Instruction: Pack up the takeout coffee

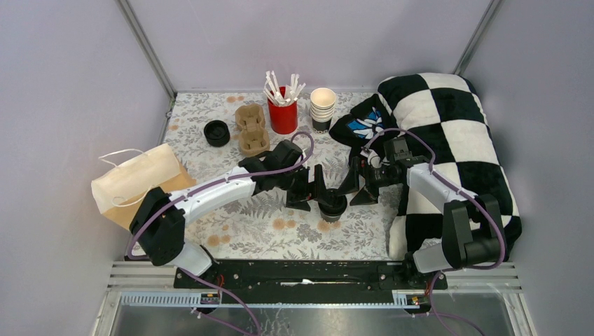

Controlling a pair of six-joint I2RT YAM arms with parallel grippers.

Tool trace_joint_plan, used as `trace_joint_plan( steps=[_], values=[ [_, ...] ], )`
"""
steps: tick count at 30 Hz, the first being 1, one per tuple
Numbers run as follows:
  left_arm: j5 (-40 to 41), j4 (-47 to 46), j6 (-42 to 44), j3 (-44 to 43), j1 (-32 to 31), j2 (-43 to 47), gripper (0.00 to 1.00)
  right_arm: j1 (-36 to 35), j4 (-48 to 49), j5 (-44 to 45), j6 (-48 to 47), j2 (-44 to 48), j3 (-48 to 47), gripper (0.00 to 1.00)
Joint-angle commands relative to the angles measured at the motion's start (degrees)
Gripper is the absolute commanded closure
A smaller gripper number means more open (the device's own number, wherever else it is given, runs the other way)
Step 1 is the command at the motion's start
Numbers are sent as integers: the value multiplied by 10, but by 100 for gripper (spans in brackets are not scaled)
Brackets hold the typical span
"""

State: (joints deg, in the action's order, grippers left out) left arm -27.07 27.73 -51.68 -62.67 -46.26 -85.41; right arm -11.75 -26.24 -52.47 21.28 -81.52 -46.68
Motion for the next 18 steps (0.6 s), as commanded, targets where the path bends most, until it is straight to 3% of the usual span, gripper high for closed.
trace_joint_plan(
  steps=[1, 18],
  values=[
    [-23, -50, -3, 22, -2, -8, 14, -9, 15, -31, -15, -22, -24, 3],
    [-27, -91, 1, 29, 0, -42, 13, -24, 53, -56, -3, -52, -14, 5]
  ],
)
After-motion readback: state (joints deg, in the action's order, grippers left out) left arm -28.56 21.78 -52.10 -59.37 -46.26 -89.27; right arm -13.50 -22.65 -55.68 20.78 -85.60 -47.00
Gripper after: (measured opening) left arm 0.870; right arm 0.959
